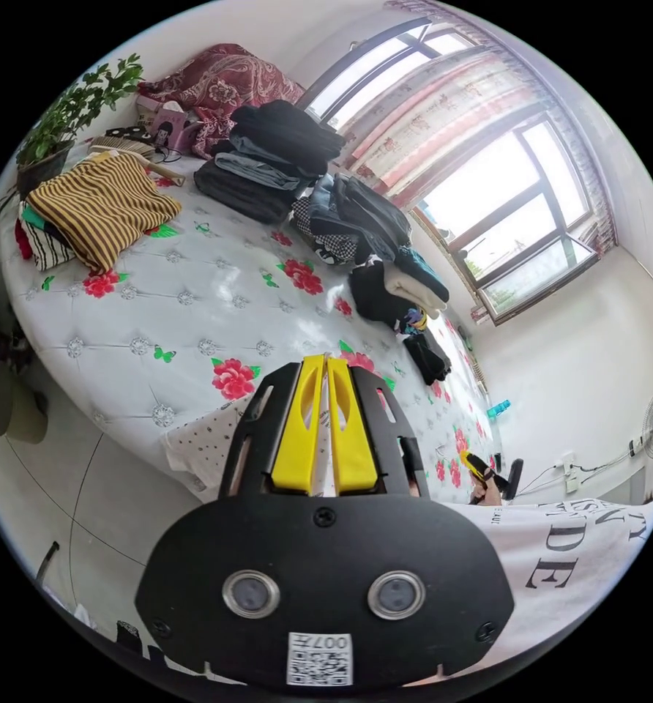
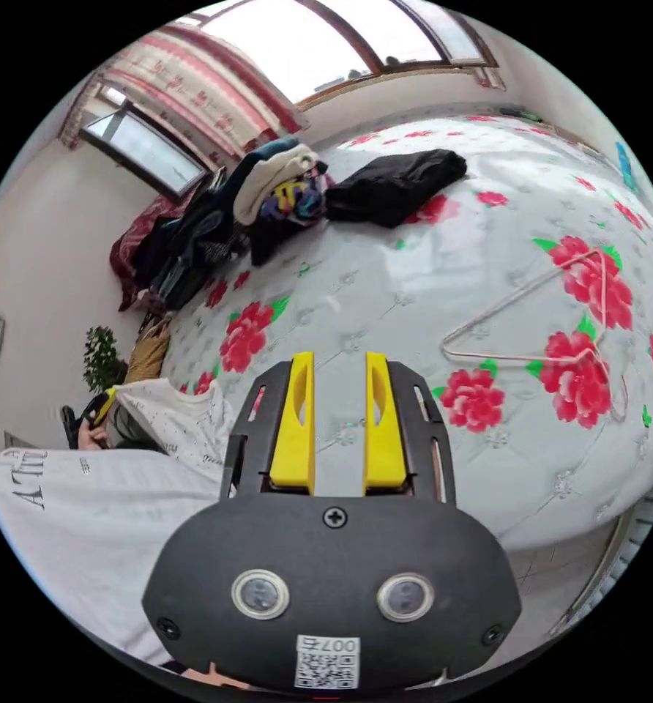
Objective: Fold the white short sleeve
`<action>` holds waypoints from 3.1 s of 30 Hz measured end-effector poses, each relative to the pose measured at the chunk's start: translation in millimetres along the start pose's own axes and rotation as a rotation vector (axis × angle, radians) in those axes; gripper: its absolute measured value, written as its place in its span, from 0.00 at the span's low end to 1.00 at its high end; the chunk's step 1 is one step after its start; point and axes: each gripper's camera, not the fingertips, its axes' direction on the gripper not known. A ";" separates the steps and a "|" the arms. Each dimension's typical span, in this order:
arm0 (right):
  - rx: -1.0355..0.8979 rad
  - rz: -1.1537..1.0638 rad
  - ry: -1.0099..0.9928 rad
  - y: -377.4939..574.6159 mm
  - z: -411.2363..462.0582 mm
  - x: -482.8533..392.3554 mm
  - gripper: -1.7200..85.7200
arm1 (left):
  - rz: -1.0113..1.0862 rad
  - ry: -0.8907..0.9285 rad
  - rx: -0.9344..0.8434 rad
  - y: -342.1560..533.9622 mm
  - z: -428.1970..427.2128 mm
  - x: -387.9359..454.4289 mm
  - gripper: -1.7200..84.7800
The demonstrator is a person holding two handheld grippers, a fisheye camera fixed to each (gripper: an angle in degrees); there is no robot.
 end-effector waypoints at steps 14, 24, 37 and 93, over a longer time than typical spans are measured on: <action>-0.403 -0.526 0.171 15.7 120.7 -177.0 0.03 | 0.066 -0.033 -0.101 -12.2 -0.9 11.1 0.01; 0.207 -0.358 0.489 -159.7 -2.9 -222.0 0.03 | 0.389 -0.006 0.090 -197.4 50.4 94.0 0.05; -0.272 -0.192 0.483 83.9 47.9 -142.5 0.07 | 0.357 -0.229 -0.233 19.0 115.0 24.5 0.13; 0.766 -0.493 -0.045 100.4 -463.4 -214.4 0.02 | 0.459 0.555 0.392 -120.3 -227.5 110.7 0.01</action>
